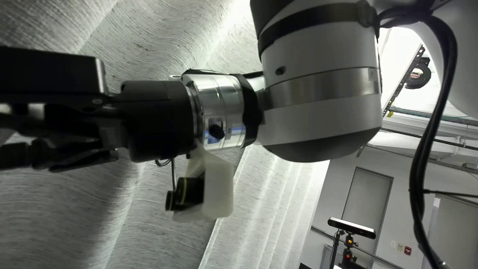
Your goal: Move the curtains to the right
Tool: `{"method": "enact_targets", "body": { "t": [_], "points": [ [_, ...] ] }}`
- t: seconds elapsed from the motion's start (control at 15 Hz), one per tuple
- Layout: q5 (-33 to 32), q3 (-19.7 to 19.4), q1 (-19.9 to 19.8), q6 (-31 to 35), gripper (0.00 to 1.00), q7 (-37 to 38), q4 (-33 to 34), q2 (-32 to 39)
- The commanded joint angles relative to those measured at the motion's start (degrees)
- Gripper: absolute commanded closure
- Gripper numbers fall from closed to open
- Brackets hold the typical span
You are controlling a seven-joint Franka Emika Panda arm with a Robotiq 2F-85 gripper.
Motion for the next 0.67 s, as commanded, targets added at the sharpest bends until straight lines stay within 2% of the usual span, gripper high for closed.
{"method": "enact_targets", "body": {
  "t": [0.0,0.07,0.13,0.4,0.6],
  "points": [
    [9.46,0.24,0.65,2.94,0.0,-10.07,2.26,1.08],
    [11.44,0.27,0.58,2.94,0.25,-12.27,2.45,1.1],
    [13.06,0.29,0.49,2.83,0.26,-14.24,2.51,1.1],
    [17.69,0.36,0.27,2.65,0.58,-19.91,2.51,1.13],
    [18.17,0.46,0.23,2.91,0.81,-20.56,2.08,1.2]
  ]
}}
